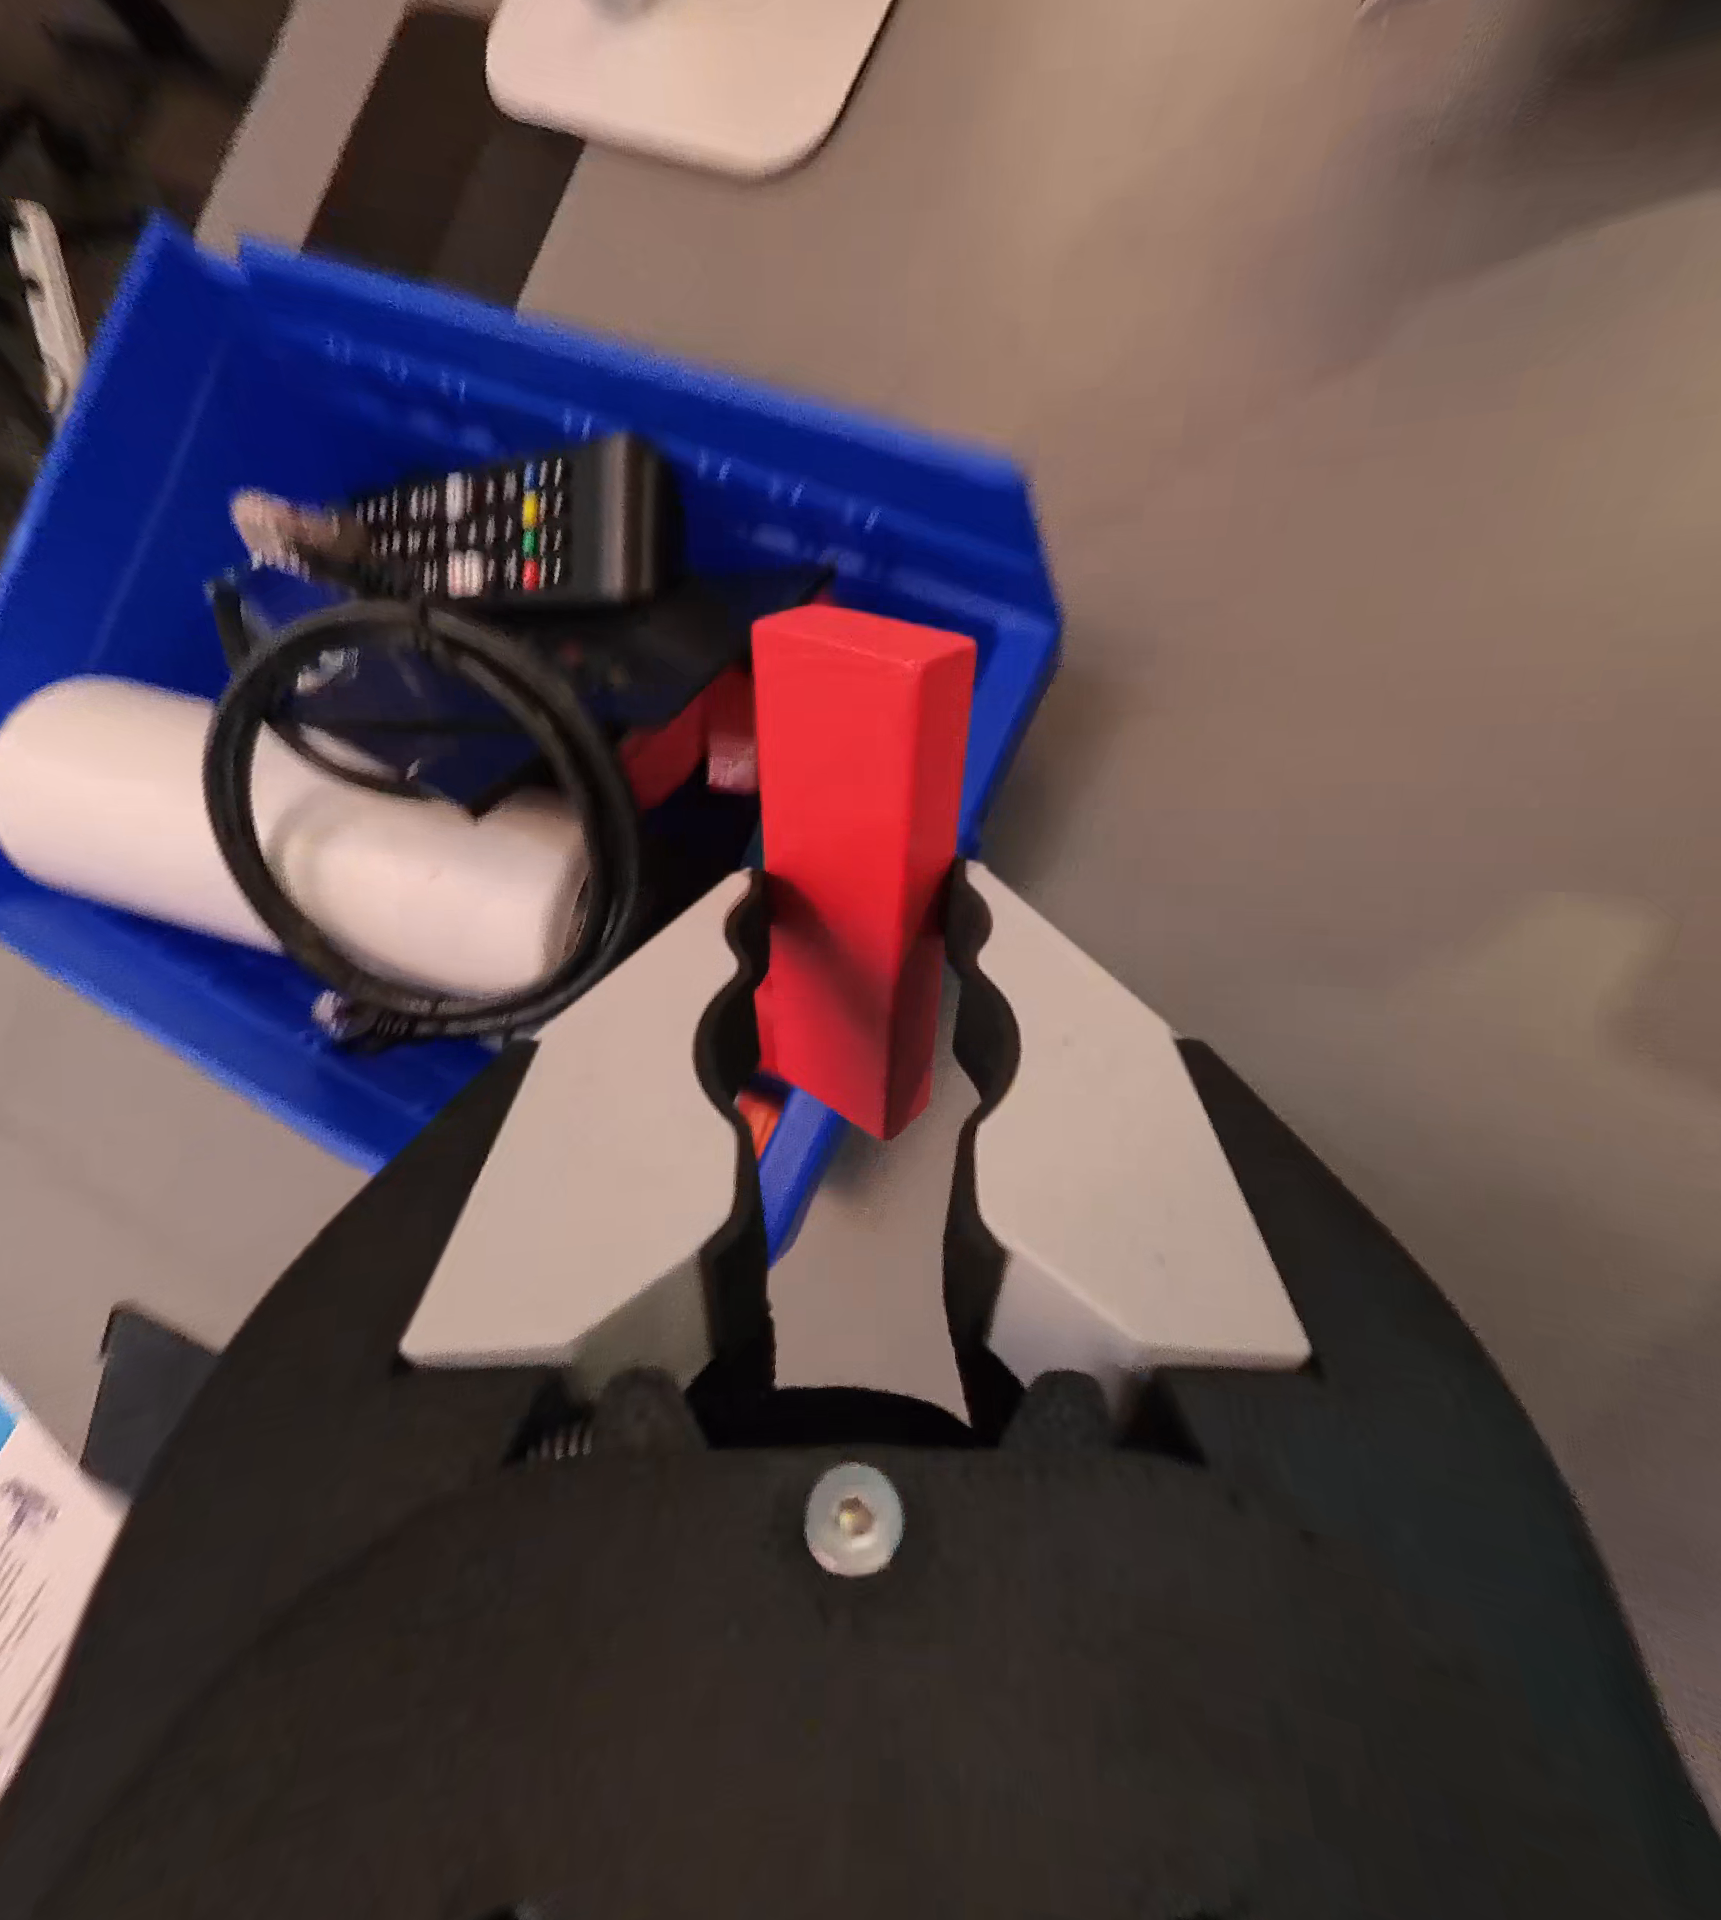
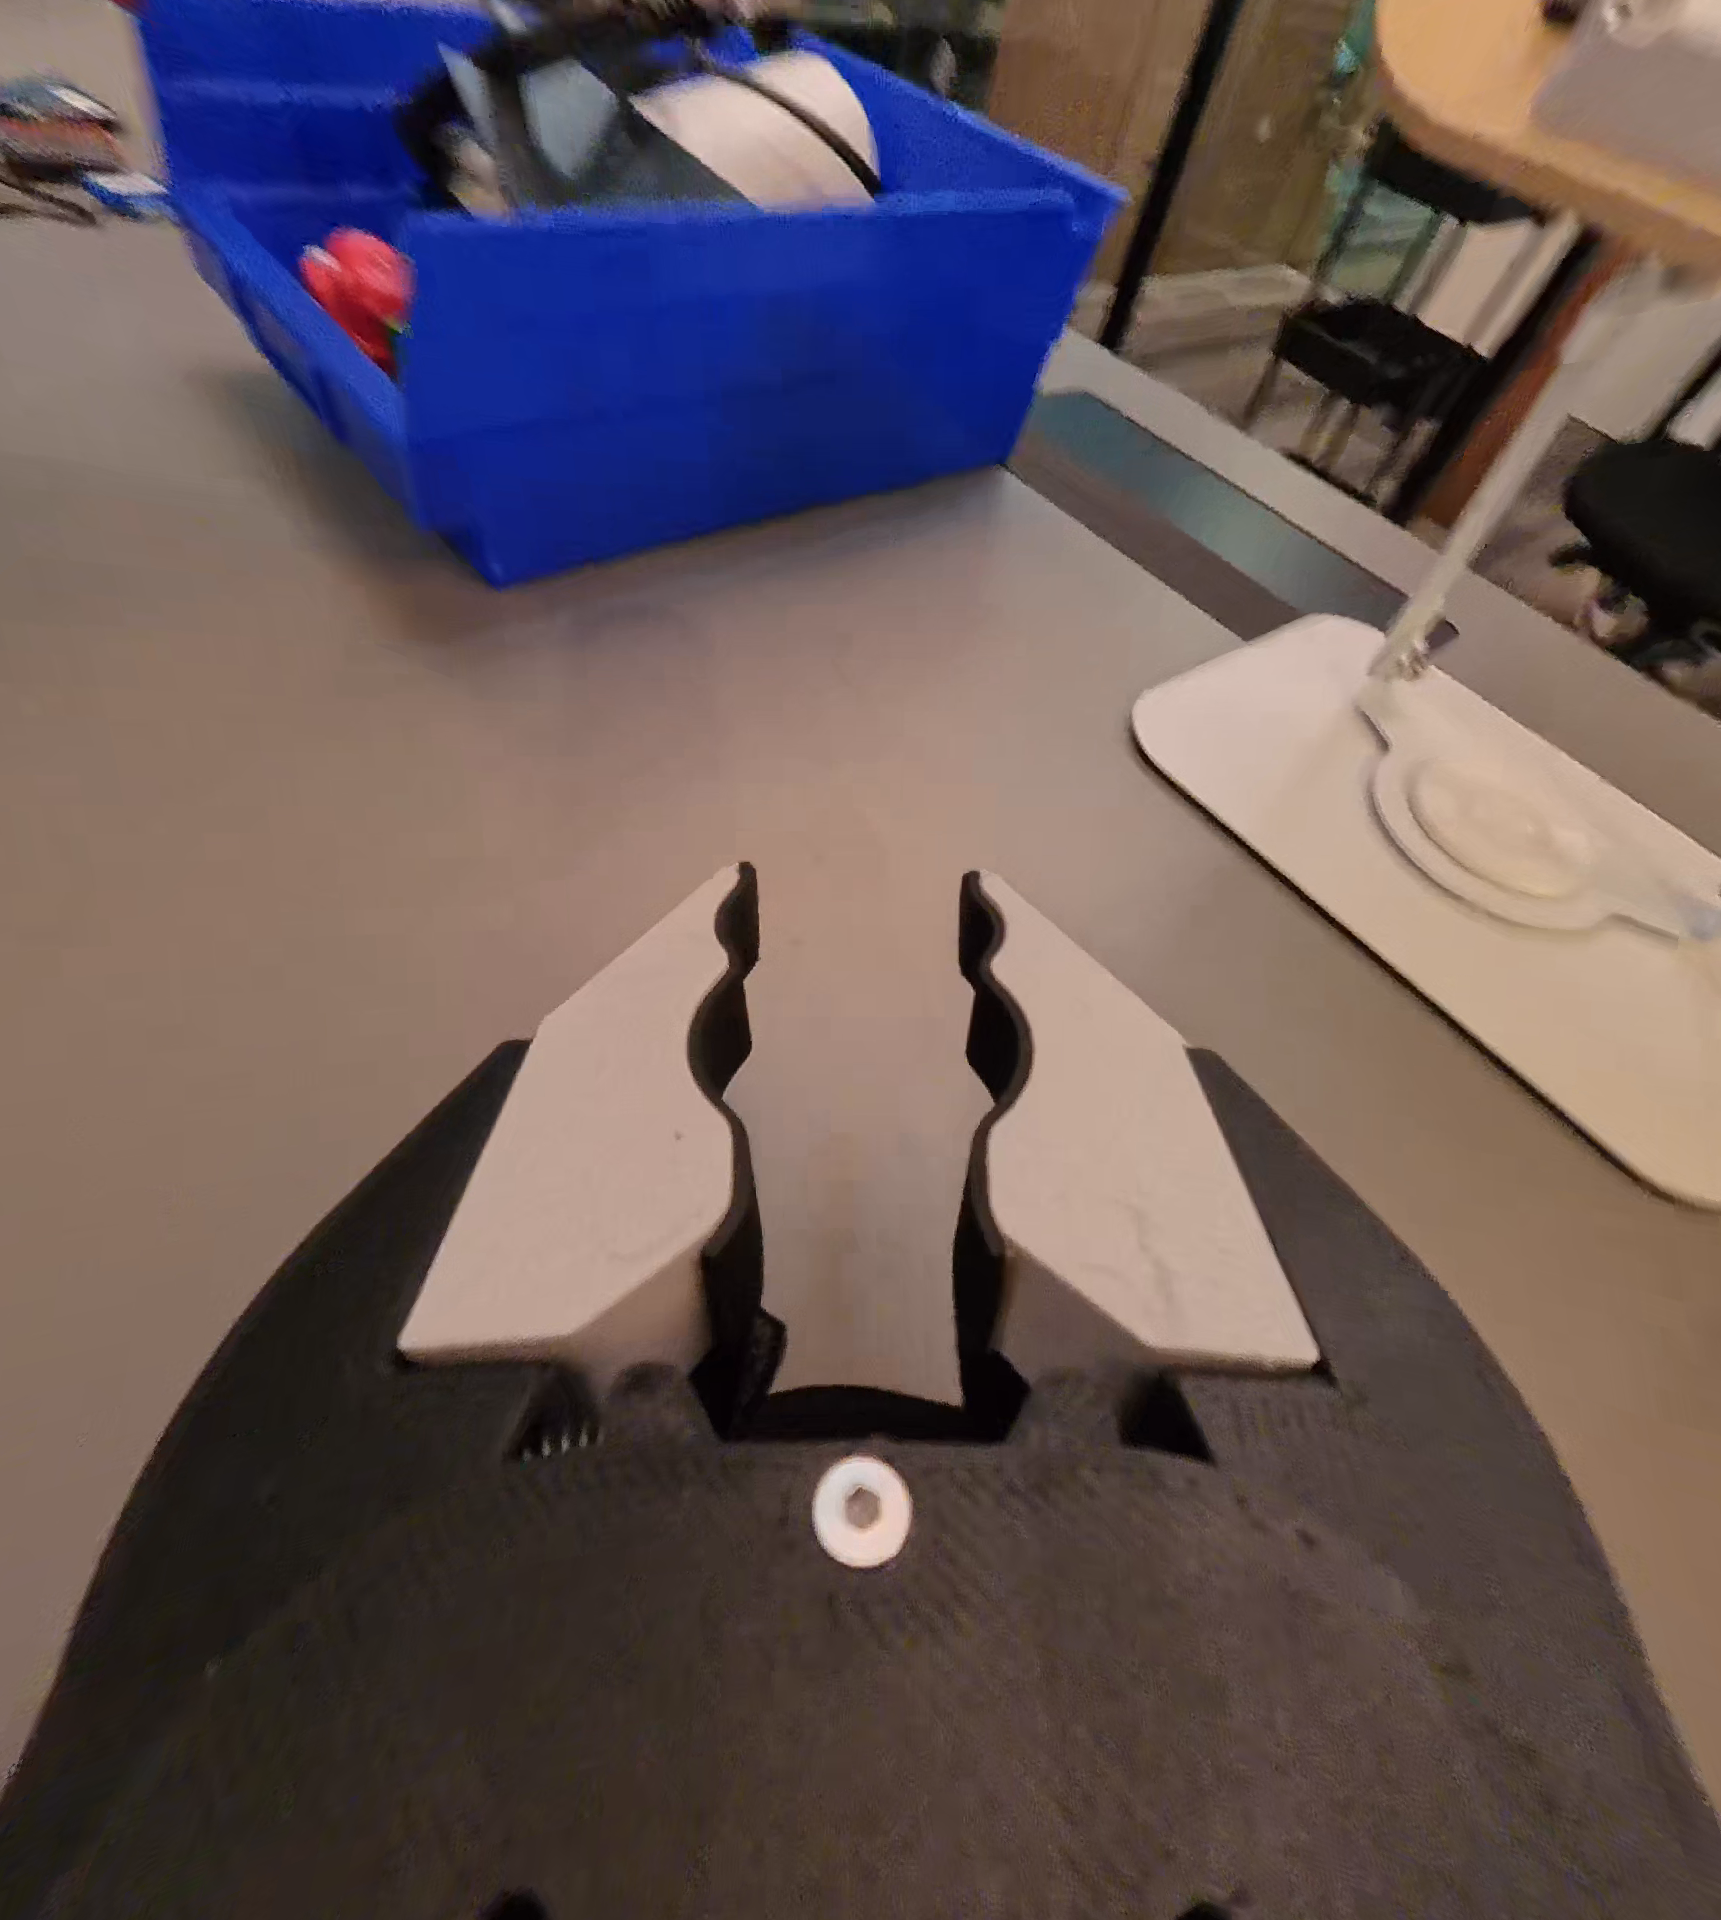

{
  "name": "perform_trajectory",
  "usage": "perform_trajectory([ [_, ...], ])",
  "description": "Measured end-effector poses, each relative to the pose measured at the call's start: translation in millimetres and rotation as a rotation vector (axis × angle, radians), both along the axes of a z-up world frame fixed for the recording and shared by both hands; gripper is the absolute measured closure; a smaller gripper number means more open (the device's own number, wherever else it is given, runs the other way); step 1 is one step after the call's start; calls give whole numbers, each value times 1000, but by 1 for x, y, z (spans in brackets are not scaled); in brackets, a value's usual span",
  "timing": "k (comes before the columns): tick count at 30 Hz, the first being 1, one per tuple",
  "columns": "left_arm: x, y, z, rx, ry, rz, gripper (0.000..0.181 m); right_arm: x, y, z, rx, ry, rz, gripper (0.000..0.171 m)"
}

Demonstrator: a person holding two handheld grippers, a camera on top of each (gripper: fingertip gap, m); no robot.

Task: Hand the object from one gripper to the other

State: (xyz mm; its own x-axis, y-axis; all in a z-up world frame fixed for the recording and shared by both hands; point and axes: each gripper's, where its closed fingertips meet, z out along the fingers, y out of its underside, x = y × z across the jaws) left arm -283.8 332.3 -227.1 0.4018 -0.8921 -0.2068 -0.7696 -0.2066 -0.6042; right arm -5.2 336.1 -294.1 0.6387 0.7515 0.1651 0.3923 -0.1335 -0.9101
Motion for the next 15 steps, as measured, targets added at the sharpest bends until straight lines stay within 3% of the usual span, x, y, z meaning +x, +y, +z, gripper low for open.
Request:
perform_trajectory([
  [6, 72, -43, 23, -61, -128, -221, 149, -42, -46, 78, 142, 133, 288, 128],
  [9, 106, -66, 20, -116, -125, -339, 149, -56, -69, 109, 243, 99, 391, 127],
  [15, 152, -92, -1, -208, -8, -492, 149, -79, -105, 107, 431, -173, 529, 128],
])
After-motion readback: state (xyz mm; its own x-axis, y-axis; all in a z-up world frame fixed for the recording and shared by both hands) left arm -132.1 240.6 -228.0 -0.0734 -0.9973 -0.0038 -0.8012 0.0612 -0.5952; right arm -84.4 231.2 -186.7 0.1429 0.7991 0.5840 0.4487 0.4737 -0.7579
